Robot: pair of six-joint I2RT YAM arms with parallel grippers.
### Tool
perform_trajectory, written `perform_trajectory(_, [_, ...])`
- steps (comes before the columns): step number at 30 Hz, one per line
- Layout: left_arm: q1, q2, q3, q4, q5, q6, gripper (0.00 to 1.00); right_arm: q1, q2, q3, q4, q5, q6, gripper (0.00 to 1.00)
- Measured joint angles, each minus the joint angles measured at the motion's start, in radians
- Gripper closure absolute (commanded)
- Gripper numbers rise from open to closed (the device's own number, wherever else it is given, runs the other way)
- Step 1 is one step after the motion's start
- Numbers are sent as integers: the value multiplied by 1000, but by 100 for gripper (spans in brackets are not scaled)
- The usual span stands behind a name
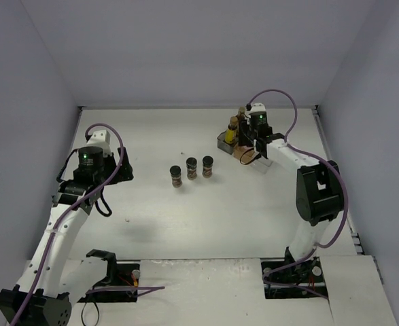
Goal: Organize the condiment bottles
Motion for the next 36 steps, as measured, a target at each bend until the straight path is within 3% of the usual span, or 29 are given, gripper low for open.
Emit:
perform_trajectory(3, [0,0,0,0,0,0,14,0,4,-4,6,-2,0,36])
perform_trajectory(5, [0,0,0,0,0,0,14,0,6,-5,7,-5,2,20])
perform_trajectory(9, [0,0,0,0,0,0,14,0,6,-5,6,-11,2,10])
perform_trajectory(17, [4,0,0,0,0,0,14,35,-89,-32,-17,-27,-8,13])
perform_trajectory(24, [4,0,0,0,0,0,15,200,-274,-95,0,-153,-42,18])
perform_trajectory(36, [4,0,0,0,0,0,14,264,-178,-130,14,-278,-51,18])
